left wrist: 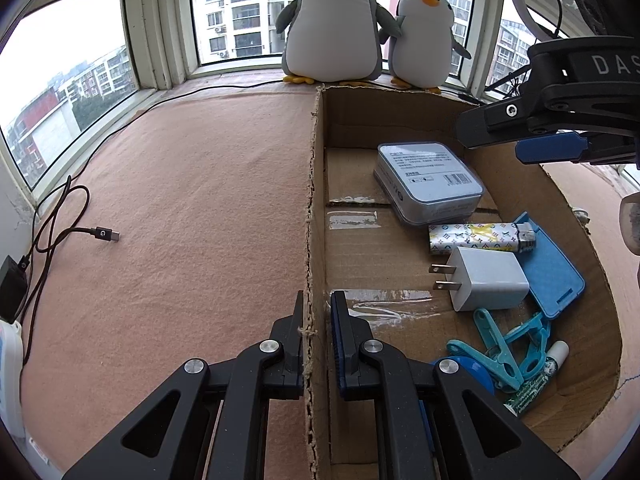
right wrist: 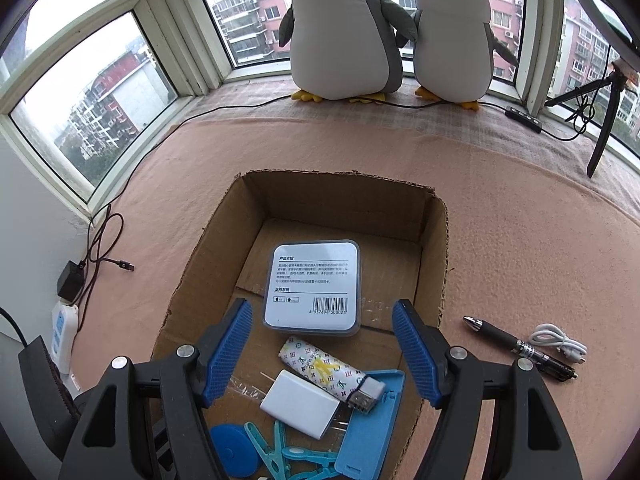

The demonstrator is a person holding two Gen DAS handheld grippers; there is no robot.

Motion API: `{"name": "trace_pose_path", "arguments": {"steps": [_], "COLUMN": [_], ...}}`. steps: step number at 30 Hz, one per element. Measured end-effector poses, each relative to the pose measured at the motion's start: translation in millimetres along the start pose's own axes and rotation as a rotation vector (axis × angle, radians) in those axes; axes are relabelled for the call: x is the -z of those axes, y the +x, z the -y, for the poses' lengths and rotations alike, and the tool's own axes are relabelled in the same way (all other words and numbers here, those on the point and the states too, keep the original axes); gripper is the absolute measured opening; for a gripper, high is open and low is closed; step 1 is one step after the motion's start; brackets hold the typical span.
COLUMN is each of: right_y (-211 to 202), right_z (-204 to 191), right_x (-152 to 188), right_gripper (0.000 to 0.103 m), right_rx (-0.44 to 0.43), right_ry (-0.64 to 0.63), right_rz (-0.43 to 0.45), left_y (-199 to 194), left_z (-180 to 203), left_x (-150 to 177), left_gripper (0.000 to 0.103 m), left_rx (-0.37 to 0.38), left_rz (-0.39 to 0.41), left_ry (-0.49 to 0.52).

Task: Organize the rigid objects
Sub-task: 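Move the right tool back to the black pen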

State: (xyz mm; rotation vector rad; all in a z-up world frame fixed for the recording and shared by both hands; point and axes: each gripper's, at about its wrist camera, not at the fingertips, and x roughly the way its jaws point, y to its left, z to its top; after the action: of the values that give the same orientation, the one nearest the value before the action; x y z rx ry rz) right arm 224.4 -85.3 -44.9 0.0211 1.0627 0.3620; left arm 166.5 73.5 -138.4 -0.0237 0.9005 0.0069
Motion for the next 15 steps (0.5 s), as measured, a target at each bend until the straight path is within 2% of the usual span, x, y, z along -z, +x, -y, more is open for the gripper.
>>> {"name": "trace_pose_path", "arguments": {"steps": [15], "right_y": [-34.4], "right_z": [32.2], "right_x": [16.5], "right_gripper": [0.069], "right_rx": [-0.086], "right_ry": [0.059], "right_rz": [0.047], "left_y": [-0.4], "left_z": [-0.4], "left_x": [-0.5], "left_gripper": [0.01], "left_rx": [-0.003], "left_rz": [0.001], "left_ry": [0.003]}}
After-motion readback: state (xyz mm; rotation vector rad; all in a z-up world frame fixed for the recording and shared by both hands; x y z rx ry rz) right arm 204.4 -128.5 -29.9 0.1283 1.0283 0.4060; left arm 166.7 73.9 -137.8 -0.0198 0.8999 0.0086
